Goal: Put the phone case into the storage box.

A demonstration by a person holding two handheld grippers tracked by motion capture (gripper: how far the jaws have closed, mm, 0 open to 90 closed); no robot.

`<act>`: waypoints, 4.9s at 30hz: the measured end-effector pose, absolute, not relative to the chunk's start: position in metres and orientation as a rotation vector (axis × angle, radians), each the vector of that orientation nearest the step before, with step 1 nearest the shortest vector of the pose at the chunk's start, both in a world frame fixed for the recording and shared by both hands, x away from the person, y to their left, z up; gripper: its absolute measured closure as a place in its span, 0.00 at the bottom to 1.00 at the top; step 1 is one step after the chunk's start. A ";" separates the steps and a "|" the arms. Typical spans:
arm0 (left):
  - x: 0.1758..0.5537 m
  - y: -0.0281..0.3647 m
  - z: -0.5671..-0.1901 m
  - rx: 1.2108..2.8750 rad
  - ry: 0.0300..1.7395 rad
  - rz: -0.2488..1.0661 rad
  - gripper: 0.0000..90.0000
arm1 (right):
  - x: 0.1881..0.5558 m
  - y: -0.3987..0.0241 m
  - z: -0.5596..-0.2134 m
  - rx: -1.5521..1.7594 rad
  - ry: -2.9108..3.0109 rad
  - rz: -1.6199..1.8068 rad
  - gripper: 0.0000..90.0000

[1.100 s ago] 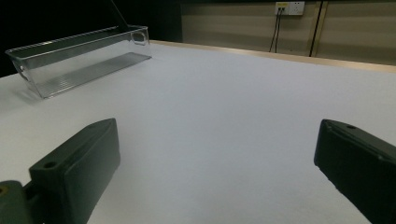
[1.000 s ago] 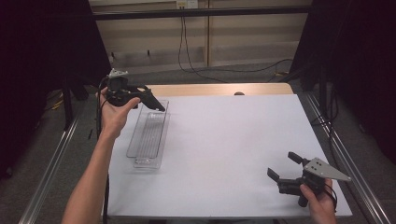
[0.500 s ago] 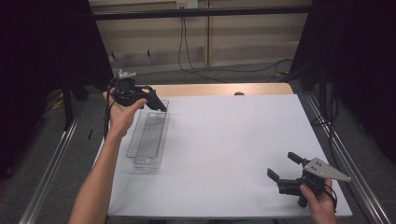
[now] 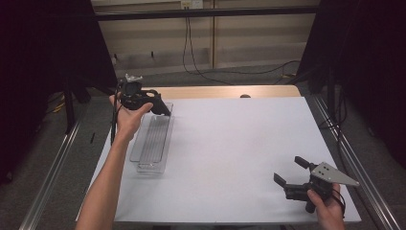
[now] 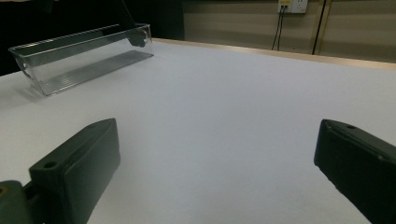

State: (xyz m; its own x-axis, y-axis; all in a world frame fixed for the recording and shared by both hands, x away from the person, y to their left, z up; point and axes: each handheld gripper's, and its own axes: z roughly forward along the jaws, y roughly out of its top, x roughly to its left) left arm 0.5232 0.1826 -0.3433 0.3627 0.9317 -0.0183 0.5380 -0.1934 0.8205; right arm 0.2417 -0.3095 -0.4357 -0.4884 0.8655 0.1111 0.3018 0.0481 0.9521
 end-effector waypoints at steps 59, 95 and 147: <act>0.546 0.169 -0.364 1.875 1.203 0.653 0.14 | 0.243 -0.310 -0.438 1.174 1.850 1.453 0.00; 0.555 0.180 -0.370 1.815 1.169 0.625 0.04 | 0.243 -0.309 -0.438 1.178 1.851 1.458 0.00; 0.472 0.178 -0.369 1.700 0.837 0.550 0.03 | 0.242 -0.311 -0.435 1.150 1.808 1.432 0.00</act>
State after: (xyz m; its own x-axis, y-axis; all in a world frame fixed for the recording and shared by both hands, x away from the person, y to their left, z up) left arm 0.4722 0.1784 -0.3691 0.6418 0.7648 -0.0559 0.2520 -0.1416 0.9573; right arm 0.2416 -0.3111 -0.4347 -0.4776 0.8747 0.0824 0.2803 0.0628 0.9579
